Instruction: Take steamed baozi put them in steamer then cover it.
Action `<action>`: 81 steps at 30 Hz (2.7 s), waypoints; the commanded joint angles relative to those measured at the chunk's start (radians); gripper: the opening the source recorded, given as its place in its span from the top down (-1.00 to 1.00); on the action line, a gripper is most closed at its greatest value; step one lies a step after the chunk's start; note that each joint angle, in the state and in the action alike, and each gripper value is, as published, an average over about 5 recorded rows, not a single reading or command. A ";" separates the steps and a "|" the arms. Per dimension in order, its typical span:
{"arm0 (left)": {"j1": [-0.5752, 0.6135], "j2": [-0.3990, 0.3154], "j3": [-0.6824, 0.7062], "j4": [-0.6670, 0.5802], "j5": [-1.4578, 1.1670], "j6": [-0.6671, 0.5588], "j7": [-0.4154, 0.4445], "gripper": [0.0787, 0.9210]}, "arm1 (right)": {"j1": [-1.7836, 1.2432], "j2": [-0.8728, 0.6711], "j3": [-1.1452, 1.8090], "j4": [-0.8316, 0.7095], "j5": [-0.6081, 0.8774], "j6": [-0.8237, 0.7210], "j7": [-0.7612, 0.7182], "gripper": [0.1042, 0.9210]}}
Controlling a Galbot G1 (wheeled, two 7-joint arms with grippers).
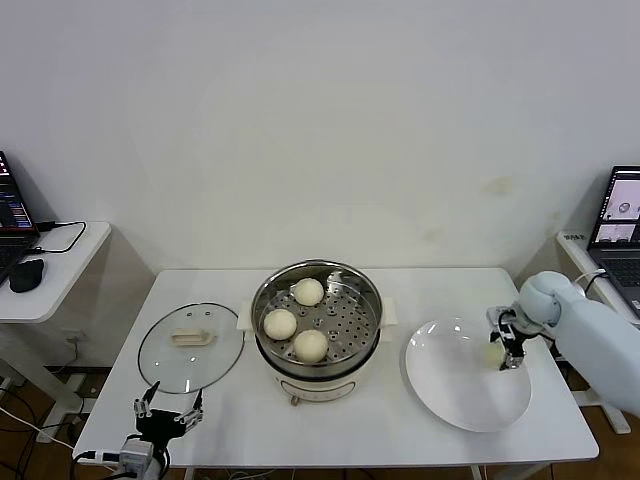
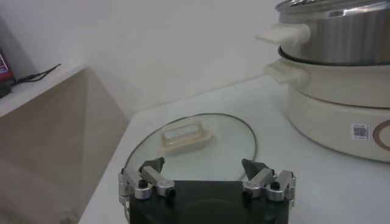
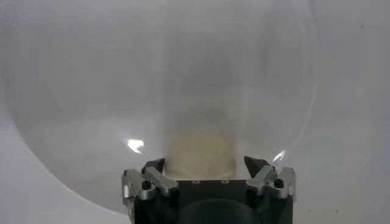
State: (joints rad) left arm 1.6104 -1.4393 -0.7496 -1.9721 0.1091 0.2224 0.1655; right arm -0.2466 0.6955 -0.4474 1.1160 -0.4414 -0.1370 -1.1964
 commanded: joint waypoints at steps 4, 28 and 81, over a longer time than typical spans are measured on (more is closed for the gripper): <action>-0.003 0.002 0.003 -0.002 0.001 0.000 -0.001 -0.77 | 0.036 -0.029 -0.017 0.040 0.045 -0.027 -0.007 -0.14; -0.019 0.024 -0.011 -0.053 0.043 -0.017 -0.001 -0.77 | 0.767 0.136 -0.571 0.230 0.700 -0.306 -0.053 -0.14; -0.032 0.044 -0.024 -0.053 -0.002 -0.024 -0.004 -0.77 | 0.624 0.511 -0.718 0.009 0.684 -0.389 0.028 -0.14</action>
State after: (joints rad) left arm 1.5785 -1.3964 -0.7735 -2.0262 0.1079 0.1982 0.1612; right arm 0.4145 1.1933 -1.1776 1.1508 0.2736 -0.5255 -1.1750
